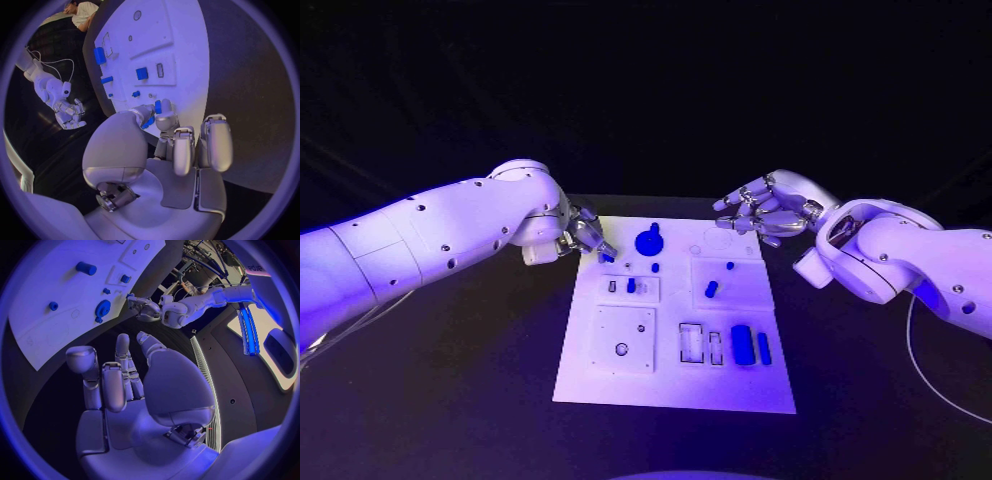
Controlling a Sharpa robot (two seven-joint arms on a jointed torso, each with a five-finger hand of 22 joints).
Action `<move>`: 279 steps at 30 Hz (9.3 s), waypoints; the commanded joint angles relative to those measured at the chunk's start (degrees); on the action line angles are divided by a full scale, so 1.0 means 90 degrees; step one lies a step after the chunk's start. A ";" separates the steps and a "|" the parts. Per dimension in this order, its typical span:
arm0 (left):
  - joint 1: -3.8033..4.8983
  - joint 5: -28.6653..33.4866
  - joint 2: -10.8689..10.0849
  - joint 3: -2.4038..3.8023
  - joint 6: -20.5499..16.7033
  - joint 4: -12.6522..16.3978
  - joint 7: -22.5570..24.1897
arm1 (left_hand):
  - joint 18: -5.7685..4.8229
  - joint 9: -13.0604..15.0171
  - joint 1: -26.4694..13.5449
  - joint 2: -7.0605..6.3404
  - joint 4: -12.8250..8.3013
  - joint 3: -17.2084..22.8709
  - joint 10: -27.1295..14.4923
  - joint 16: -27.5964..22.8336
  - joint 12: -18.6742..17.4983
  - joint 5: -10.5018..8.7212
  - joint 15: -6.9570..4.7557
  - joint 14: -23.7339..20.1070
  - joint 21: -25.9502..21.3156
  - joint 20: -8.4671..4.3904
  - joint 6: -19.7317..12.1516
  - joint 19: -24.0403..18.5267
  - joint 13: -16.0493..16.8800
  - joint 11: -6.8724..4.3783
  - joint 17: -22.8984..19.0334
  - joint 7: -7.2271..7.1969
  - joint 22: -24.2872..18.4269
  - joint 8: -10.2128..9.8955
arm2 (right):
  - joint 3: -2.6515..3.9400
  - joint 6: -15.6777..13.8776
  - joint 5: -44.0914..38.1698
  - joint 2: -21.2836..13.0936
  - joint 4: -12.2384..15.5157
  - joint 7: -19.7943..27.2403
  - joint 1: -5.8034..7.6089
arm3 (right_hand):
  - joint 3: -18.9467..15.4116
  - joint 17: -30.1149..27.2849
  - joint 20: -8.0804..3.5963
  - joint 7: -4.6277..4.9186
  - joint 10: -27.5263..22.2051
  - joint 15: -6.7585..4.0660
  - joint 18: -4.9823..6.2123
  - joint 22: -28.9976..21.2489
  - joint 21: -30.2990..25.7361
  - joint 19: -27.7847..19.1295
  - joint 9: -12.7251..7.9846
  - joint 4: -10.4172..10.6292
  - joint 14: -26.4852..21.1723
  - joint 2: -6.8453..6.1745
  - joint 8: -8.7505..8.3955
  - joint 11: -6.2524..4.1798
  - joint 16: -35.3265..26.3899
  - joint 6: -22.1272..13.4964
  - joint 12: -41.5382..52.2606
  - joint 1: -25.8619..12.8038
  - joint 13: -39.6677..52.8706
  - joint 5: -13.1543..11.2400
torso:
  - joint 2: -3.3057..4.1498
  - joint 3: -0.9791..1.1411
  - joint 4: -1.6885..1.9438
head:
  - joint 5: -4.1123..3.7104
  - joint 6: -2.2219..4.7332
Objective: Assemble the parts on the task board
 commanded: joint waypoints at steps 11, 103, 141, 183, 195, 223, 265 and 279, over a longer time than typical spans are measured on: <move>-0.0280 -0.0595 -0.0431 -0.0057 -0.0473 0.0885 0.0098 | -0.0039 0.0015 -0.0123 -0.0014 -0.1020 0.1050 0.0054 0.0015 0.0033 0.0042 -0.0037 0.0657 0.0026 -0.0026 0.0062 0.0123 0.0013 0.0012 0.1677 -0.0017 0.0532 0.0037 | -0.0012 0.0098 0.0000 0.0005 -0.0013 0.0015 -0.0010 | 0.0012 -0.0009 0.0011 -0.0009 -0.0016 -0.0009 0.0104 -0.0005 -0.0021 -0.0050 0.0003 0.0036 0.0271 0.0048 0.0038 -0.0020 -0.0033 0.0029 -0.0030 0.0002 -0.0010 0.0037 | 0.0002 -0.0007 0.0003 | 0.0038 -0.0051; -0.0410 -0.0695 -0.0151 -0.0068 0.0542 0.0757 -0.0215 | -0.0056 -0.0050 -0.0883 -0.0016 -0.0969 0.0781 0.0322 0.0015 0.0224 0.0332 -0.0054 0.0657 0.0057 -0.0038 0.0345 0.0153 0.0263 -0.0037 0.1677 -0.0095 0.0618 0.0036 | -0.0015 0.0225 -0.0057 0.0027 -0.0010 0.0019 -0.0027 | -0.0007 -0.0023 0.0009 -0.0012 -0.0016 -0.0011 0.0106 -0.0025 -0.0036 -0.0051 0.0002 0.0044 0.0271 0.0032 0.0038 -0.0023 -0.0045 0.0030 -0.0023 0.0015 -0.0016 0.0064 | -0.0001 0.0009 -0.0009 | 0.0057 -0.0224; -0.0410 -0.0675 -0.0112 -0.0065 0.0506 0.0755 -0.0460 | -0.0070 -0.0214 -0.1424 -0.0053 -0.0100 -0.1266 0.0326 0.0015 0.0220 0.0308 -0.0086 0.0657 0.0064 -0.0069 0.0546 0.0189 0.0311 -0.0071 0.1677 -0.0141 0.0700 -0.0097 | -0.0015 0.0274 -0.0069 0.0015 -0.0002 0.0031 -0.0026 | -0.0040 -0.0031 0.0008 -0.0009 -0.0016 -0.0010 0.0110 -0.0055 -0.0056 -0.0058 0.0002 0.0068 0.0270 0.0008 0.0039 -0.0018 -0.0054 0.0033 -0.0019 -0.0007 -0.0022 0.0076 | 0.0001 -0.0005 -0.0008 | 0.0025 -0.0248; -0.0342 -0.1623 -0.0400 -0.0044 -0.2868 0.1338 0.3257 | 0.0823 -0.1918 0.2311 -0.0094 -0.0440 -0.1776 -0.2756 -0.4940 -0.3903 -0.0840 0.0728 -0.2394 -0.5596 0.0616 -0.0917 -0.2574 -0.3785 0.0869 -0.3401 0.0745 -0.3636 -0.1529 | -0.0016 0.0262 -0.0042 0.0025 -0.0035 0.0031 -0.0027 | -0.0077 -0.0036 0.0008 -0.0014 -0.0019 -0.0011 0.0116 -0.0101 -0.0089 -0.0067 0.0002 0.0110 0.0271 0.0034 0.0040 -0.0023 -0.0065 0.0036 -0.0011 -0.0004 -0.0033 0.0049 | 0.0003 -0.0011 -0.0007 | -0.0055 -0.0138; -0.0526 -0.2670 0.0026 -0.0193 -0.2940 0.0887 0.3330 | 0.0815 -0.2743 0.2045 -0.0313 -0.0468 -0.1614 -0.2284 -0.3683 -0.4515 -0.1259 0.0645 -0.1302 -0.5375 0.0601 -0.0208 -0.1799 -0.4847 0.0857 -0.2919 0.0665 -0.3582 -0.2215 | -0.0016 0.0262 -0.0044 0.0039 -0.0046 0.0047 -0.0028 | -0.0062 -0.0035 0.0007 -0.0016 -0.0026 -0.0015 0.0118 -0.0114 -0.0097 -0.0069 0.0004 0.0097 0.0272 0.0053 0.0045 -0.0027 -0.0066 0.0044 -0.0013 0.0037 -0.0038 0.0057 | 0.0005 -0.0005 -0.0014 | -0.0098 -0.0085; -0.0665 -0.3356 0.0532 -0.0207 -0.2244 0.0363 0.2780 | 0.0534 -0.3108 0.1868 -0.0339 -0.0436 -0.1598 -0.1744 -0.1600 -0.4720 -0.1249 0.0523 -0.0234 -0.3418 0.0480 0.0395 -0.0719 -0.5363 0.0716 -0.1032 0.0535 -0.1966 -0.2457 | -0.0016 0.0269 -0.0052 0.0053 -0.0037 0.0058 -0.0029 | -0.0058 -0.0038 0.0006 -0.0016 -0.0031 -0.0016 0.0122 -0.0135 -0.0109 -0.0076 0.0004 0.0094 0.0272 0.0058 0.0046 -0.0027 -0.0069 0.0046 -0.0016 0.0050 -0.0041 0.0058 | 0.0006 -0.0002 -0.0009 | -0.0128 -0.0121; -0.0762 -0.3500 0.0770 -0.0209 -0.1877 0.0223 0.2447 | 0.0422 -0.3291 0.2057 -0.0247 -0.0790 -0.0883 -0.1210 -0.1275 -0.5038 -0.1187 0.0478 -0.0104 -0.2680 0.0424 0.0734 -0.0557 -0.5611 0.0673 -0.0827 0.0583 -0.1238 -0.2651 | -0.0016 0.0272 -0.0078 0.0070 -0.0034 0.0066 -0.0029 | -0.0055 -0.0041 0.0005 -0.0015 -0.0033 -0.0016 0.0124 -0.0149 -0.0117 -0.0081 0.0004 0.0092 0.0271 0.0062 0.0047 -0.0027 -0.0071 0.0049 -0.0017 0.0058 -0.0043 0.0059 | -0.0003 0.0000 -0.0002 | -0.0150 -0.0171; -0.0781 -0.3372 0.0516 -0.0103 -0.2769 0.0514 0.2681 | 0.0323 -0.3337 0.2008 -0.0306 -0.1060 -0.0422 -0.0884 -0.1187 -0.5252 -0.1146 0.0452 0.0019 -0.2096 0.0406 0.0977 -0.0347 -0.5601 0.0666 -0.0771 0.0617 -0.0740 -0.2699 | -0.0016 0.0262 -0.0073 0.0068 -0.0034 0.0076 -0.0029 | -0.0050 -0.0047 0.0004 -0.0015 -0.0035 -0.0016 0.0125 -0.0155 -0.0122 -0.0082 0.0005 0.0091 0.0270 0.0070 0.0049 -0.0027 -0.0076 0.0053 -0.0018 0.0070 -0.0046 0.0060 | -0.0006 0.0000 -0.0003 | -0.0143 -0.0140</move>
